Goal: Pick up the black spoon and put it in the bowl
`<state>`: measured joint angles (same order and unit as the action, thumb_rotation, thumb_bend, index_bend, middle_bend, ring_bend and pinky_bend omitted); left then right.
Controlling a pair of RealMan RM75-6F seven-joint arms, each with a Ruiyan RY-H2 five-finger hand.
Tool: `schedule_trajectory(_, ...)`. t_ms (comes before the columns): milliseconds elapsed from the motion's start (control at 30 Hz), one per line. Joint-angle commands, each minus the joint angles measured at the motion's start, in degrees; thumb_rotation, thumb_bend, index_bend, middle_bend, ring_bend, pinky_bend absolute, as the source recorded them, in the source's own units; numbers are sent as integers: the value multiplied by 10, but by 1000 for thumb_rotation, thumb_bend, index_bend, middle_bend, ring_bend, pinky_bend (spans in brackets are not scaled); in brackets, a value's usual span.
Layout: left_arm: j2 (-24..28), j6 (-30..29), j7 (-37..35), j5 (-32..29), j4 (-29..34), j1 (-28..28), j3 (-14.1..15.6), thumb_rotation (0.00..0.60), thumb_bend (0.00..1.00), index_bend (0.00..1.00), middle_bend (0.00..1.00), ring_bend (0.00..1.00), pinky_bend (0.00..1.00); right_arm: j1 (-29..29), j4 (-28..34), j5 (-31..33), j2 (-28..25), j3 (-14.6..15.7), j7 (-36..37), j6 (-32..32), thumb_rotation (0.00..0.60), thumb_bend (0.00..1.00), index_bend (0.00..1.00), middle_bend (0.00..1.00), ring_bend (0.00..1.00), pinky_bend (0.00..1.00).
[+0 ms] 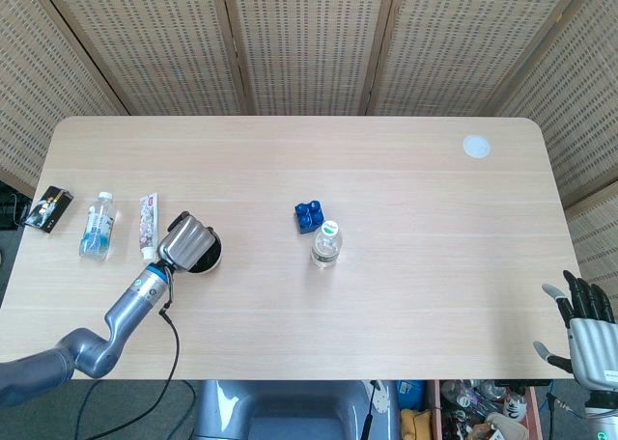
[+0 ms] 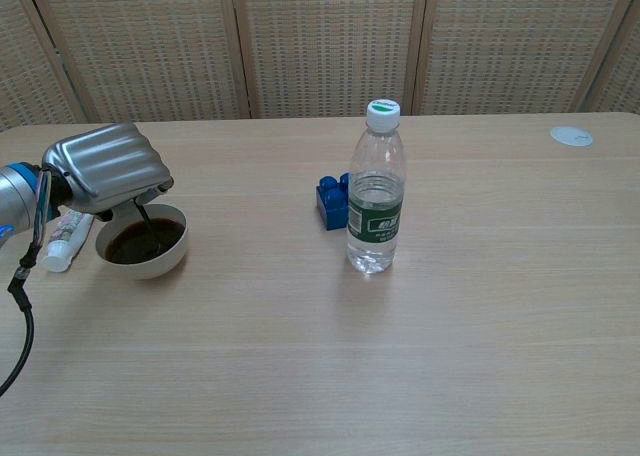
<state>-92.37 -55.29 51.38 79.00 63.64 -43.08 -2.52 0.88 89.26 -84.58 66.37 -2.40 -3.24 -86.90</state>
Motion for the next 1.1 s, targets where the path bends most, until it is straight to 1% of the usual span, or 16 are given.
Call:
schedule_trajectory(33, -16, 7, 4, -15, -20, -6, -12, 600, 419, 646, 782, 730, 728, 2, 0, 2, -1, 1, 0, -2, 600, 189, 221, 95, 0, 33)
schedule_trajectory(200, -31, 16, 9, -34, -54, -10, -21, 600, 419, 646, 782, 730, 728, 5, 1, 3, -3, 1, 0, -4, 600, 189, 221, 95, 0, 33)
schedule_trajectory(333, -31, 18, 6, -40, -65, -6, -20, 600, 420, 647, 782, 730, 728, 4, 1, 3, -2, 1, 0, -2, 600, 188, 222, 95, 0, 33)
schedule_trajectory(567, -20, 12, -1, -37, -61, 3, -10, 600, 419, 647, 782, 730, 728, 0, 1, 0, 0, 0, -1, 1, 600, 189, 221, 95, 0, 33)
schedule_trajectory(800, -14, 11, 3, -42, -49, 5, -9, 600, 415, 646, 780, 730, 728, 1, 2, -1, -1, 0, -1, 1, 600, 189, 222, 95, 0, 33)
schedule_trajectory(867, -12, 10, 9, -45, -43, 5, -10, 600, 371, 646, 777, 730, 728, 1, 2, -1, -1, 0, -1, 0, 600, 189, 221, 95, 0, 33)
schedule_trajectory(933, -10, 9, 12, -47, -38, 5, -11, 600, 267, 645, 775, 730, 728, 2, 2, -1, -2, 0, 0, -1, 600, 189, 221, 95, 0, 33)
schedule_trajectory(1000, -8, 7, 15, -48, -33, 5, -12, 600, 203, 642, 774, 729, 728, 2, 2, -1, -2, 1, 0, -1, 600, 189, 221, 95, 0, 33)
schedule_trajectory(1100, -7, 6, 19, -51, -28, 5, -12, 600, 178, 638, 774, 729, 728, 2, 2, -1, -2, 0, 1, -2, 600, 189, 222, 95, 0, 33)
